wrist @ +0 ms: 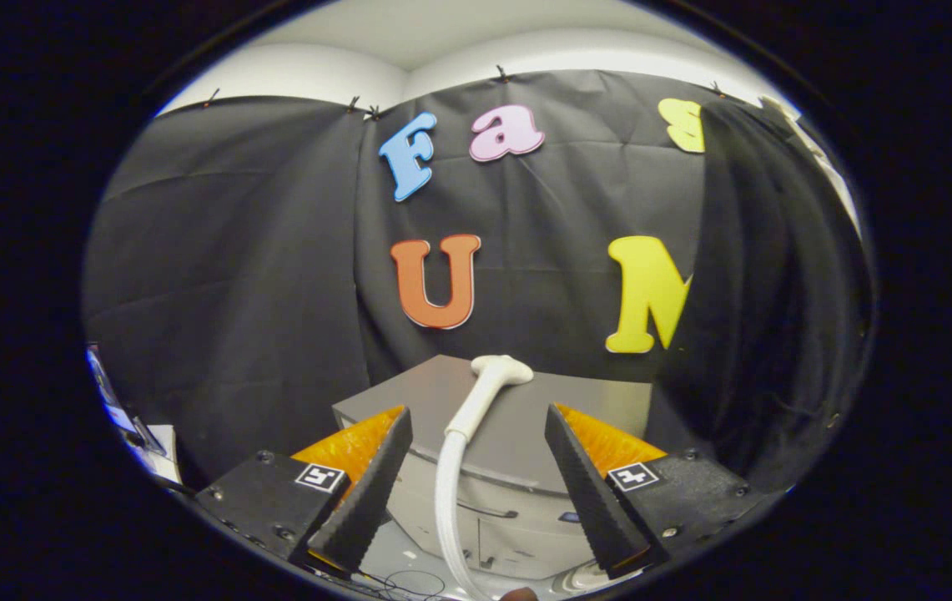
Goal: Iron the clothes twice with a garment steamer, once on the left side and once on the right side.
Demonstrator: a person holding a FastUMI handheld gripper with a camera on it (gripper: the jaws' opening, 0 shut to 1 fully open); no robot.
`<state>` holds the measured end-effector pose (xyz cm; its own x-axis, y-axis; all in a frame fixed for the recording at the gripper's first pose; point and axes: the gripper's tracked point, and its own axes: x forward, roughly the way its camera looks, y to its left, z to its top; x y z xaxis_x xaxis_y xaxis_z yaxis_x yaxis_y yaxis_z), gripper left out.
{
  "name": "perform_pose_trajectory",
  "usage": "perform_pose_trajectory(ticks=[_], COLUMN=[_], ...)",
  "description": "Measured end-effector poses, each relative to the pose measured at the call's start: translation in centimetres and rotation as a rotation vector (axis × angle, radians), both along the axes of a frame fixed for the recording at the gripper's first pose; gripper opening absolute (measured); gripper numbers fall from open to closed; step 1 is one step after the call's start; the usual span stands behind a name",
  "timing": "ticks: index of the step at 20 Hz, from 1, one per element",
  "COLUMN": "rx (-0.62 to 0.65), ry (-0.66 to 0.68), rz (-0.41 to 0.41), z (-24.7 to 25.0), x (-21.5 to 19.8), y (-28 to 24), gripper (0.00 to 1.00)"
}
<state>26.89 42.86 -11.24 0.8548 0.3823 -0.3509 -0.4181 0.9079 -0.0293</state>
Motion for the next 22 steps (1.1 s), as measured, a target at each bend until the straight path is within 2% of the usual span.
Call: perform_pose_trajectory(ticks=[3, 8, 10, 16, 19, 22], rx=[-0.034, -0.078, -0.101, -0.176, -0.212, -0.204], ry=[0.039, 0.141, 0.192, 0.412, 0.406, 0.434], rz=[0.008, -0.041, -0.060, -0.141, -0.154, -0.140], z=[-2.3, -7.2, -9.0, -14.1, -14.0, -14.1], x=[4.9, 11.2, 12.8, 14.7, 15.2, 14.7], y=[2.7, 4.9, 5.1, 5.2, 5.0, 5.5], gripper=[1.00, 0.99, 0.95, 0.92, 0.92, 0.84])
